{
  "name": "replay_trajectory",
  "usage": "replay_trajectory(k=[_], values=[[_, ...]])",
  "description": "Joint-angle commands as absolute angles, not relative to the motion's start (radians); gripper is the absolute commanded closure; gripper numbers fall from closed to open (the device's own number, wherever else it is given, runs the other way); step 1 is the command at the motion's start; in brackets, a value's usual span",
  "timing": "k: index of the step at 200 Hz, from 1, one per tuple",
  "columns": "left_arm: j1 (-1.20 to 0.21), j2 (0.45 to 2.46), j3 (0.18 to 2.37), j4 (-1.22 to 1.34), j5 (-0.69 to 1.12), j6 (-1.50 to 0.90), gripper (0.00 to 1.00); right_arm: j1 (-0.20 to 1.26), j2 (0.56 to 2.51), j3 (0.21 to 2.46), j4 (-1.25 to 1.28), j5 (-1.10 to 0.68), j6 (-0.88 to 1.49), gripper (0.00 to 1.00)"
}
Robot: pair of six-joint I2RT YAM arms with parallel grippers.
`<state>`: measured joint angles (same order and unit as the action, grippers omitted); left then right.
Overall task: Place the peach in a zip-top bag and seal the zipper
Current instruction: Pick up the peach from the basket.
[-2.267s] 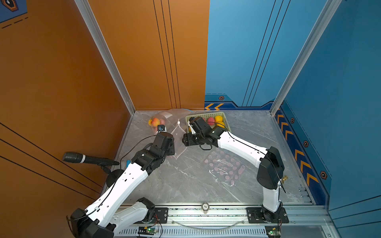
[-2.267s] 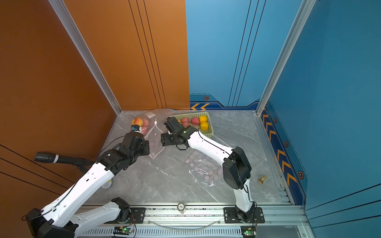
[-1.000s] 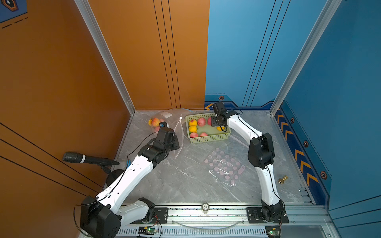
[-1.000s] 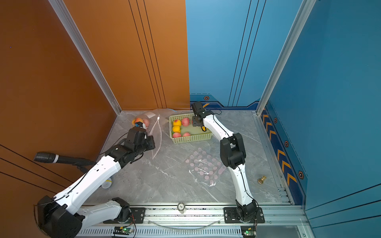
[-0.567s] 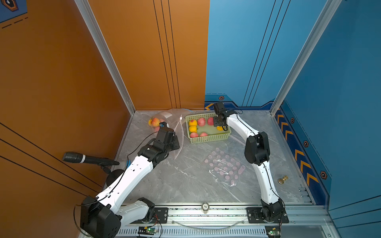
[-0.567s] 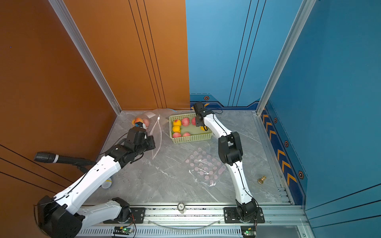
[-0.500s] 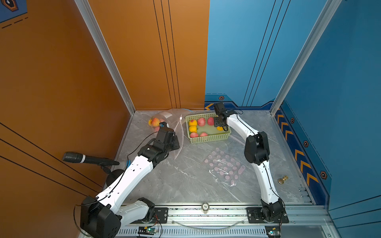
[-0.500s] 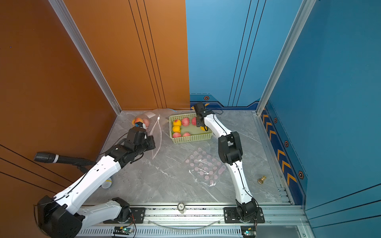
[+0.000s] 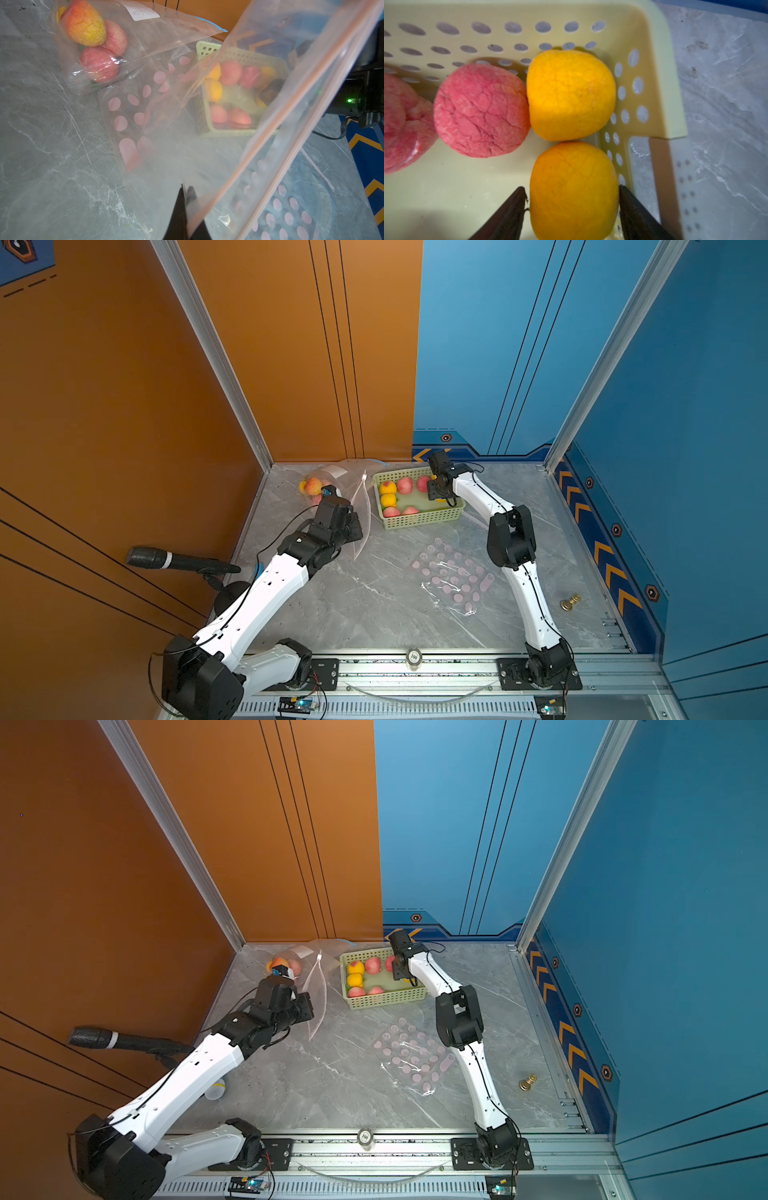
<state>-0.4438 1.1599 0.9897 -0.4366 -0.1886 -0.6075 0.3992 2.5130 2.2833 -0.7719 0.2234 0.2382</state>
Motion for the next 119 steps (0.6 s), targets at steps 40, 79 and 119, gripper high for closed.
replay_trajectory(k=[40, 79, 119], values=[[-0.434, 1.157, 0.994, -0.43, -0.164, -0.622, 1.0, 0.402, 2.556, 2.322, -0.797, 0.21, 0.229, 0.36], [-0.433, 1.149, 0.991, -0.43, -0.165, -0.628, 1.0, 0.411, 2.501, 2.307, -0.796, 0.198, 0.228, 0.51], [-0.432, 1.146, 1.012, -0.439, -0.16, -0.605, 1.0, 0.437, 2.329, 2.166, -0.731, 0.142, 0.24, 0.6]])
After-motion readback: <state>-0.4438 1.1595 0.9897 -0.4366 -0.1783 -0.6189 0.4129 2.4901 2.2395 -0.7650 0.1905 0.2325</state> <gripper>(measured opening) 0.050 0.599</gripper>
